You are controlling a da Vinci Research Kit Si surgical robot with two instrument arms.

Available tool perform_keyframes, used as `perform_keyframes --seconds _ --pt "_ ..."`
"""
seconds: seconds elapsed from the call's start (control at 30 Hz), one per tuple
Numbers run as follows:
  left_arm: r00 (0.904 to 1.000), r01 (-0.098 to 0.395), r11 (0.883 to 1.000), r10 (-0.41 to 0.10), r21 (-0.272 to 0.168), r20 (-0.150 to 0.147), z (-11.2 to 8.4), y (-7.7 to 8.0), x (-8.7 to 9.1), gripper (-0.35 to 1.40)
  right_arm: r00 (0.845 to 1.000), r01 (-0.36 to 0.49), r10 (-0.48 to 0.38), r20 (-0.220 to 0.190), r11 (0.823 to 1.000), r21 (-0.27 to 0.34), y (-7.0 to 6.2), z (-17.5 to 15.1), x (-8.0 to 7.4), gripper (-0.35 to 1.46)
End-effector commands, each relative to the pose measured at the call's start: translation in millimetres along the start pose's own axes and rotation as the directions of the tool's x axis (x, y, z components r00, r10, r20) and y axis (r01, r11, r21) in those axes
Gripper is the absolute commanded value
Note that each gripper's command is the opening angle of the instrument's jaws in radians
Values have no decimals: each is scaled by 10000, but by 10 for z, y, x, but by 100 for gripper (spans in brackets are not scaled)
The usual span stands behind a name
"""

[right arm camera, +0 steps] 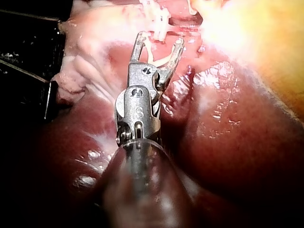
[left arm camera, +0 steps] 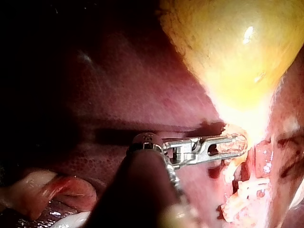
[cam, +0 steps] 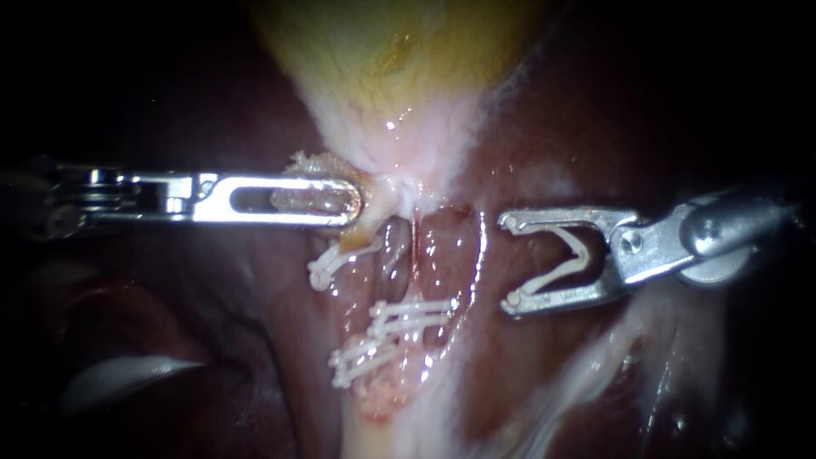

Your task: Clipping third clip right tube

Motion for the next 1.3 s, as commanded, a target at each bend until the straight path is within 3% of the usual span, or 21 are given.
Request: perform_keyframes --seconds 0.03,0.33,0.5,0.7,0.9,1.3 --pt "10000 0 10000 0 -3 3 0 0 0 -35 10000 0 0 -2 10000 0 0 0 1 50" --pt "10000 44 10000 -44 11 -32 -6 -5 -5 -35 10000 0 0 -2 10000 0 -1 0 1 50" --pt "9999 89 9999 -89 -53 -50 -26 -17 -18 -35 10000 0 0 -2 10000 0 -1 0 1 50" --pt "9998 55 10000 -56 42 208 -54 -38 -32 -35 10000 0 0 -2 10000 0 -1 0 1 50" --pt "9992 42 10000 -44 70 389 -79 -51 -33 -35 10000 -1 1 -2 10000 -1 -1 0 1 50" --pt "9986 53 10000 -53 -3 521 -80 -54 -27 -35 9997 -251 251 4 9997 -45 1 7 3 50"
